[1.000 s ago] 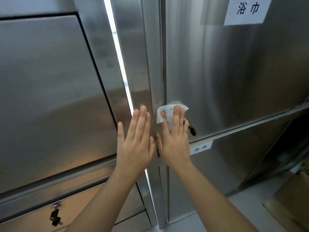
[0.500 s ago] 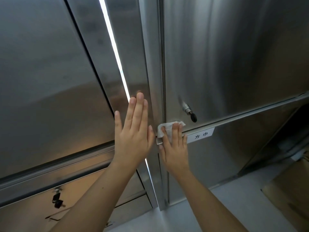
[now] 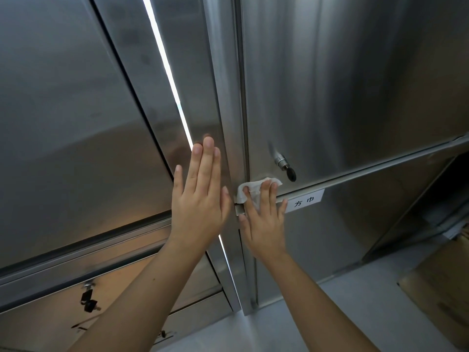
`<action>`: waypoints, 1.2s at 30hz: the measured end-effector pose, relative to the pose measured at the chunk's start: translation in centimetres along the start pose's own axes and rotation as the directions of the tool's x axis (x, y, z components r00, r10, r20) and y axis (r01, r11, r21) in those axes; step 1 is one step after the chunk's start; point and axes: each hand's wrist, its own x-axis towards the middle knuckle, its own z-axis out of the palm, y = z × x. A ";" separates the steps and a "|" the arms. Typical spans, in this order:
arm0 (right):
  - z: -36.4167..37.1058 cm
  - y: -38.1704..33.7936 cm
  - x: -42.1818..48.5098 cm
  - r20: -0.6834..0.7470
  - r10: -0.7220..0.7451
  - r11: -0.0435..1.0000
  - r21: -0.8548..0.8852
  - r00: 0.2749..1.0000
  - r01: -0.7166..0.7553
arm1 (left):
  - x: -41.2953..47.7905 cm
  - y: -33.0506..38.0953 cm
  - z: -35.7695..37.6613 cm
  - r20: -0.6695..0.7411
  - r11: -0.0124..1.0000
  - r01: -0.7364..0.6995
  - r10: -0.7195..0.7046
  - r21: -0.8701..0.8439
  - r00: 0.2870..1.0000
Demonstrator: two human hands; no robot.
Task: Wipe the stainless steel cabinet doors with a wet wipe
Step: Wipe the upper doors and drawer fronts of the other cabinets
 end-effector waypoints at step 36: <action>-3.8 -2.1 2.0 0.089 -0.035 0.997 -0.070 0.995 0.041 | 2.3 -2.1 -2.4 -0.055 0.990 -0.099 0.105 0.099 0.993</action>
